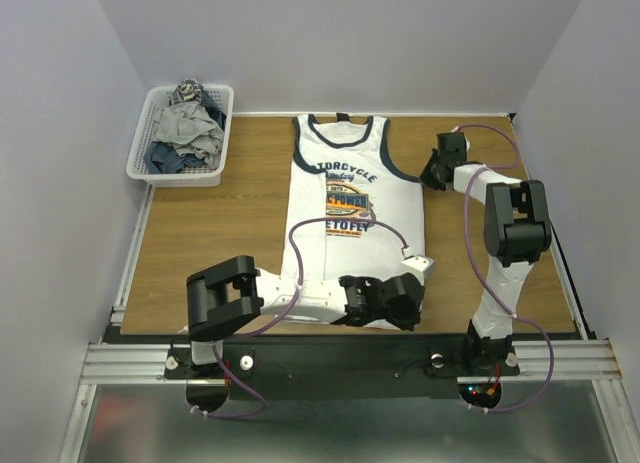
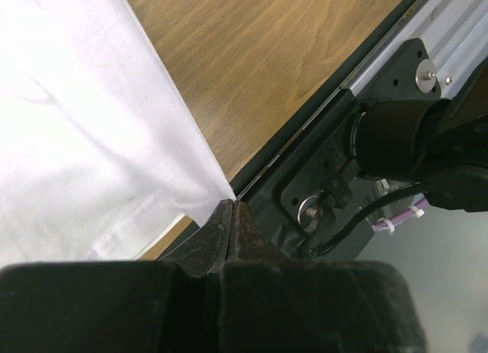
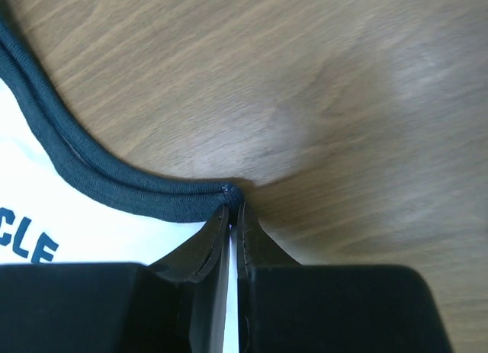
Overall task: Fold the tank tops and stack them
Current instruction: Fold the tank top
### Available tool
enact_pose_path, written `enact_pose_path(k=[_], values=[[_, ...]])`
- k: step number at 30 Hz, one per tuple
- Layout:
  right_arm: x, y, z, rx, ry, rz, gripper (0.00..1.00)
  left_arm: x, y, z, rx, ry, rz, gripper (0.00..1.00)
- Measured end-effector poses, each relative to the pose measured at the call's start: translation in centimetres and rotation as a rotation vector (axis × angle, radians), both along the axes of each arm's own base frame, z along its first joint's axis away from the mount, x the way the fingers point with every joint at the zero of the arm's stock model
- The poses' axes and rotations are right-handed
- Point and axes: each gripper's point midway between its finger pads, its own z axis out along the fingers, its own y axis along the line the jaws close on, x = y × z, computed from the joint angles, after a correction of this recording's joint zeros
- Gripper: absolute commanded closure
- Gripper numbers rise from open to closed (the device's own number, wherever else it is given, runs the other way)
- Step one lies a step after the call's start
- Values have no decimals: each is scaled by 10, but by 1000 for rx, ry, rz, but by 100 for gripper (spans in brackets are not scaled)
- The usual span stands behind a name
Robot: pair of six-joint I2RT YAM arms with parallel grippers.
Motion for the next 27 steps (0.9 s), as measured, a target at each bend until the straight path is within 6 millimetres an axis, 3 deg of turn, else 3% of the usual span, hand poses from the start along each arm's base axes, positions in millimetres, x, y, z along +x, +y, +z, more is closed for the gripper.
enact_pose_path(k=[7,13,20,27], values=[[-4,-21,6,-32,9,-55,99,0,-7,4,-19,-9,-14,100],[-2,-20,25,-16,-25,-52,100,3,-3,3,-42,-12,11,100],[1,-5,48,26,-66,-29,100,15,32,0,-52,4,103,100],[12,35,73,64,-119,23,100,26,65,8,-95,11,212,100]])
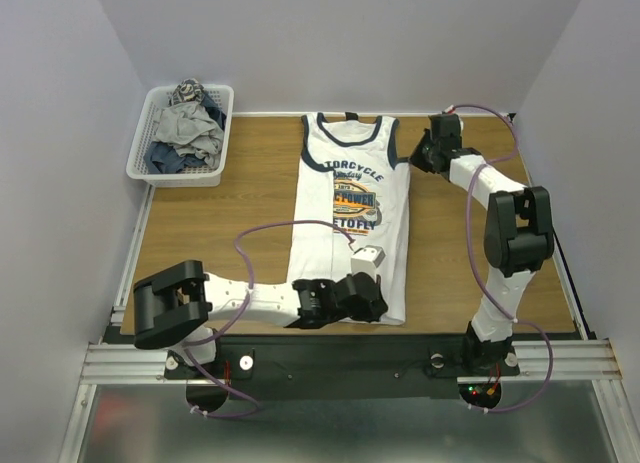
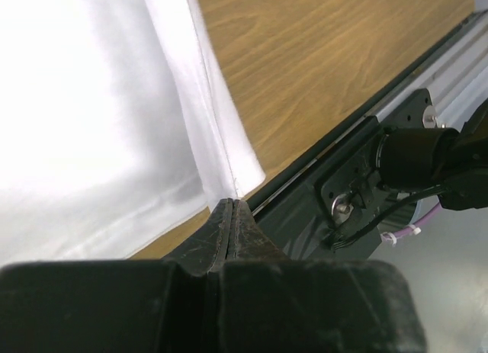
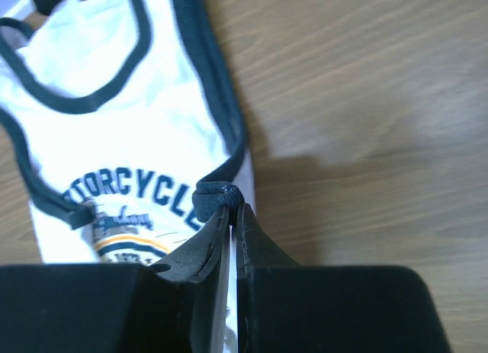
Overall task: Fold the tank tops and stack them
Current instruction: Fold the tank top
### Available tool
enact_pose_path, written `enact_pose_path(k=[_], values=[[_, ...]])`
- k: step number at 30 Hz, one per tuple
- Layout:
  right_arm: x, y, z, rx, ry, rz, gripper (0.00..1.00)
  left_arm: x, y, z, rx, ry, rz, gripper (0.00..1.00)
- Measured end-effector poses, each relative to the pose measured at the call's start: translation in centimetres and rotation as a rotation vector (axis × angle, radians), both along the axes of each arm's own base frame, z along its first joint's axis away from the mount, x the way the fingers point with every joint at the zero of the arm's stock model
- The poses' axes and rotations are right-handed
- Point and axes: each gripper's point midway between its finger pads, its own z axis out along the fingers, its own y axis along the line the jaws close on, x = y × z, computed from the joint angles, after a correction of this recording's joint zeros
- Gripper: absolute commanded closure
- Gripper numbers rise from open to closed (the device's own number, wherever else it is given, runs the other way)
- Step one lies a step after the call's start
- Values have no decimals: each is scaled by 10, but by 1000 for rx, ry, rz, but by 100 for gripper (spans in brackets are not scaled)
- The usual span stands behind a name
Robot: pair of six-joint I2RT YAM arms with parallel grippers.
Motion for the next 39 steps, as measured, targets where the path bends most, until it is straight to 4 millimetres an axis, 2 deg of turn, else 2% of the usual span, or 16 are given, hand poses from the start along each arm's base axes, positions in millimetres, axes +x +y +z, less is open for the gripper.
enact_pose_path(k=[6,17,20,30,39], values=[[11,42,14,37,-36,50,100,8,26,2,-22,14,94,100],[20,101,-17,77,12,107,99,10,66,-17,22,71,224,100],[21,116,-20,82,17,121,99,10,76,-21,40,87,257,100],[25,151,-23,89,8,154,99,8,92,-29,82,115,307,100],[24,162,-38,83,31,159,98,4,108,-41,128,136,330,100]])
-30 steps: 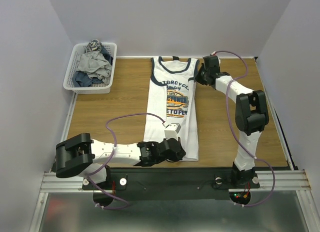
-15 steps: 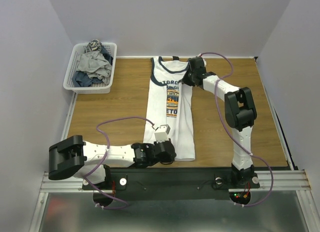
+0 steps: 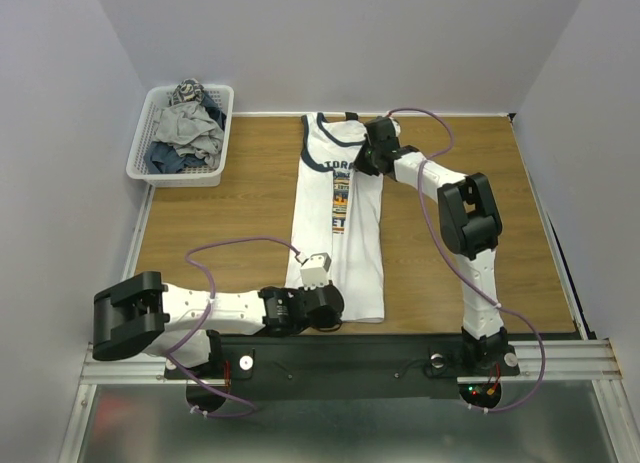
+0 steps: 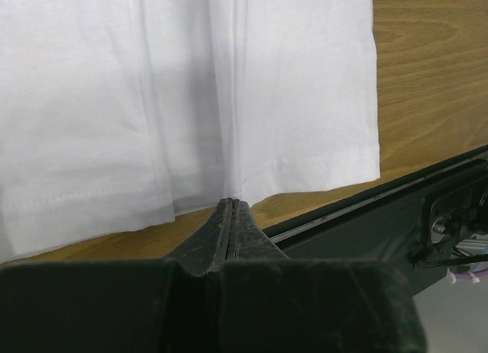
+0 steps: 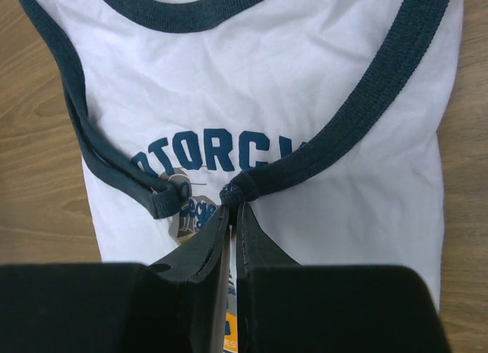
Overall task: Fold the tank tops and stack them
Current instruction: Fold the tank top
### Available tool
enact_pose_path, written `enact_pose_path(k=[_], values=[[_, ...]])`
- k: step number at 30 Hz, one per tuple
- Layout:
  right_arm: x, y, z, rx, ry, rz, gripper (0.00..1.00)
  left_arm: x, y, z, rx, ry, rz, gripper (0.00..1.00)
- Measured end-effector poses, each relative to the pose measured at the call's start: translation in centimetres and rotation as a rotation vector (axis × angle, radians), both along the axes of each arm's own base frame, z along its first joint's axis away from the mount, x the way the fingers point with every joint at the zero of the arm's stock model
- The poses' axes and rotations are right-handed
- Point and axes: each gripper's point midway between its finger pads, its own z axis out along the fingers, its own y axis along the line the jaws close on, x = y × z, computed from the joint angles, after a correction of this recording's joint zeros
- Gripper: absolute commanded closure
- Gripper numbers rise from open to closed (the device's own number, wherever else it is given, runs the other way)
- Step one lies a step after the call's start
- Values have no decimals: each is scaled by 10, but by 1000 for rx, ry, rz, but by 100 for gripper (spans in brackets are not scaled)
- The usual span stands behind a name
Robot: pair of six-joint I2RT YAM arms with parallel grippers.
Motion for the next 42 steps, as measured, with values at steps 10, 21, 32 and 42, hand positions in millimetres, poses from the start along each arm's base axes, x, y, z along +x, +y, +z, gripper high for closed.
enact_pose_path(k=[10,21,32,42], values=[[-1,10,4,-7,-10,3,96,-1,6,-1,12,4,7,100],[-6,22,5,-21,-16,13,95,-2,11,-3,31,9,7,100],[-6,28,6,-22,-20,20,91,-1,15,6,17,0,19,100],[-4,36,13,-12,-35,30,77,-1,17,4,29,2,19,100]])
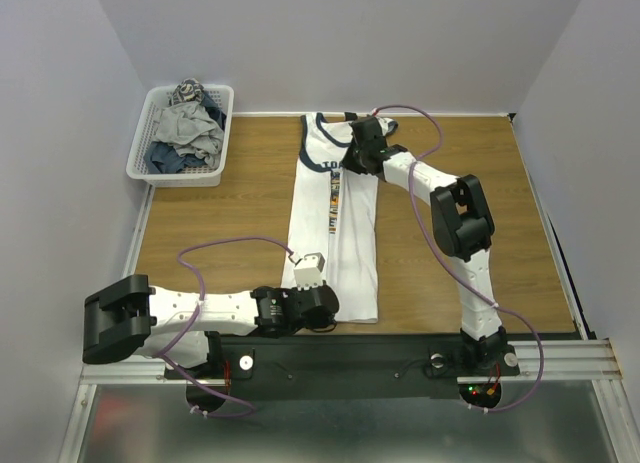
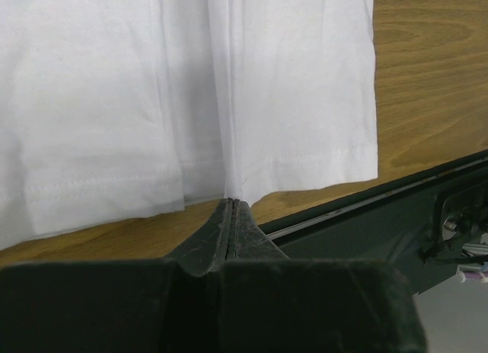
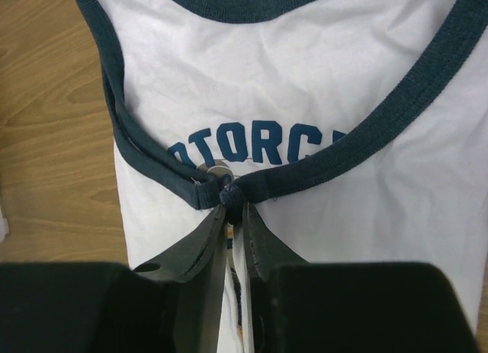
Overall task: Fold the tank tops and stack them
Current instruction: Fold the tank top
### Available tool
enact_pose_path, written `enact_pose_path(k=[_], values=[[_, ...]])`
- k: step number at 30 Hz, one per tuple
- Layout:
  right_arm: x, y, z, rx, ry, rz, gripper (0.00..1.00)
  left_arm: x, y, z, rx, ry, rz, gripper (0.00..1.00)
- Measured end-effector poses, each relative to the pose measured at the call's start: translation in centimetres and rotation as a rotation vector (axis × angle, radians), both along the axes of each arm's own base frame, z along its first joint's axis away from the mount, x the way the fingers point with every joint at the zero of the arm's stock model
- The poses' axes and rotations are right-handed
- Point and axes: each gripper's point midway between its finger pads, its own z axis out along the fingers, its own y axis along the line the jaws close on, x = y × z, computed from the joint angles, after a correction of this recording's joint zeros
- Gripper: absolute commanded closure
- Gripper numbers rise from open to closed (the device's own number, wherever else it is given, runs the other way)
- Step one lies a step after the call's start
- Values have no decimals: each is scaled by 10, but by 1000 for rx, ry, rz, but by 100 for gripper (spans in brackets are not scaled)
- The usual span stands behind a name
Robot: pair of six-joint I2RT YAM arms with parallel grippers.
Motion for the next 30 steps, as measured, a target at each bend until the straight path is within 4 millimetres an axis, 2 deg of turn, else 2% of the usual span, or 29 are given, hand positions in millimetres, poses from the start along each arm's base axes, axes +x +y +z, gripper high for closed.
enact_pose_path(k=[1,3,4,6,7,9,12,17,19,21,24,25,26,28,30], values=[[0,0,-1,-1,1,0,69,0,0,0,2,1,-1,99],[1,1,-2,2,3,0,64,0,1,-1,5,1,-1,94],[1,3,-3,4,2,3,57,0,1,-1,7,2,-1,85],[2,4,-3,8,3,6,52,-1,3,-2,14,3,-2,77],[1,5,-3,10,5,9,46,-1,4,-2,17,2,-2,74],[0,7,-3,15,7,18,42,-2,7,0,19,3,-3,66],[-1,11,1,26,5,33,37,-2,11,8,8,-2,0,61],[0,13,14,25,-20,50,36,0,18,29,-9,-22,12,60],[-6,10,21,20,-26,55,36,4,18,47,-34,-47,25,60],[-25,0,31,14,-23,63,38,11,18,66,-62,-80,39,61],[-73,-19,47,2,-8,76,41,32,20,88,-104,-120,78,67],[-84,-22,53,4,-11,80,43,42,23,90,-107,-131,102,68],[-105,-24,58,-3,-13,96,44,52,28,91,-101,-136,117,69],[-134,-20,63,-4,-22,126,45,66,35,89,-93,-140,141,69],[-182,-5,57,-15,-13,198,48,76,43,83,-85,-136,155,71]])
